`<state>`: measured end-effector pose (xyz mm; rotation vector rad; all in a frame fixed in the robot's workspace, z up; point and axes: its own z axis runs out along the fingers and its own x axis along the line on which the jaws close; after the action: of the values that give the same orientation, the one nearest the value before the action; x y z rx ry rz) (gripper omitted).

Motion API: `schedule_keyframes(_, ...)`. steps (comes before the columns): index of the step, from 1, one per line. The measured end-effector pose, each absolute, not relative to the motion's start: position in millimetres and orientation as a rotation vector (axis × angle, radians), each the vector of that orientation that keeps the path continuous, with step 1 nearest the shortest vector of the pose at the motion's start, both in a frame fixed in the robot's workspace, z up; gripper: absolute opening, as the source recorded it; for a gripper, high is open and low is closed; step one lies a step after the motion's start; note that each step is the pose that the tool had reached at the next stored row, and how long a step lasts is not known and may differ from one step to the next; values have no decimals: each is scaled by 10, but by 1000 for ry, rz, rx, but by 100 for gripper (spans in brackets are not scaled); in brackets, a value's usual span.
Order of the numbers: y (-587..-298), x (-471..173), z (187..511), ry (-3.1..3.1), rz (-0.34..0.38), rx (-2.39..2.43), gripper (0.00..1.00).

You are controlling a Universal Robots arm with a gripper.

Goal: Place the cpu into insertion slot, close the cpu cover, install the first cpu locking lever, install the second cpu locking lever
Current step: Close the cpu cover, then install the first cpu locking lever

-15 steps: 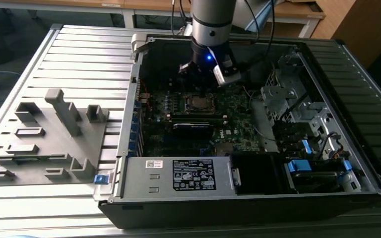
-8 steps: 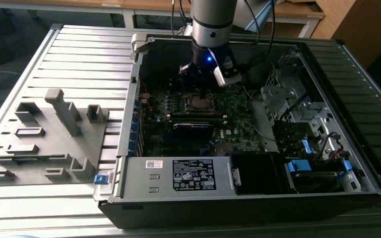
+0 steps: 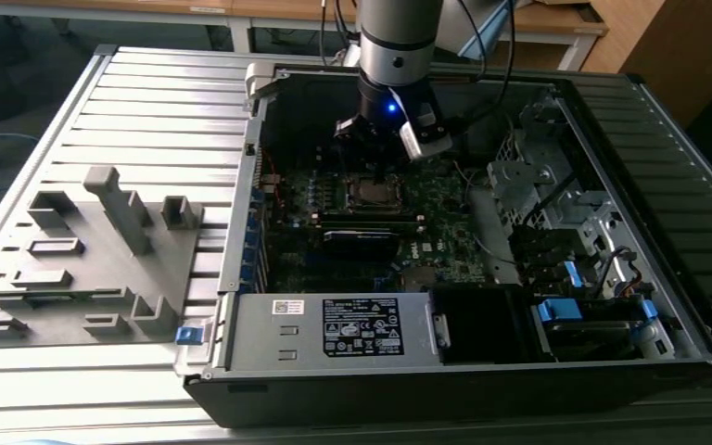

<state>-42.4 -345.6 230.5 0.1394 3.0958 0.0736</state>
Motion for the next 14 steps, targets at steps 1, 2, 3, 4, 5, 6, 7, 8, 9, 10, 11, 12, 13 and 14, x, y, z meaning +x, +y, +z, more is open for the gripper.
schedule_keyframes(1,-3459,-424,2306,3096,74,139,11)
schedule_keyframes(2,-3459,-424,2305,3096,74,139,11)
schedule_keyframes(3,-3468,-424,2306,3096,74,139,11)
schedule_keyframes(4,-3476,-424,2306,3096,74,139,11)
schedule_keyframes(5,-3476,-424,2306,3096,74,139,11)
schedule_keyframes(6,-3477,-424,2305,3096,74,139,11)
schedule_keyframes(7,-3477,-424,2306,3096,74,139,11)
schedule_keyframes(8,-3477,-424,2306,3096,74,139,11)
schedule_keyframes(9,-3481,-424,2306,3096,74,139,11)
schedule_keyframes(10,-3484,-424,2305,3096,74,139,11)
schedule_keyframes(11,-3484,-424,2306,3096,74,139,11)
schedule_keyframes(12,-3485,-425,2307,3096,74,139,11)
schedule_keyframes(13,-3485,-424,2310,3096,74,139,11)
schedule_keyframes(14,-3485,-424,2312,3096,74,139,11)
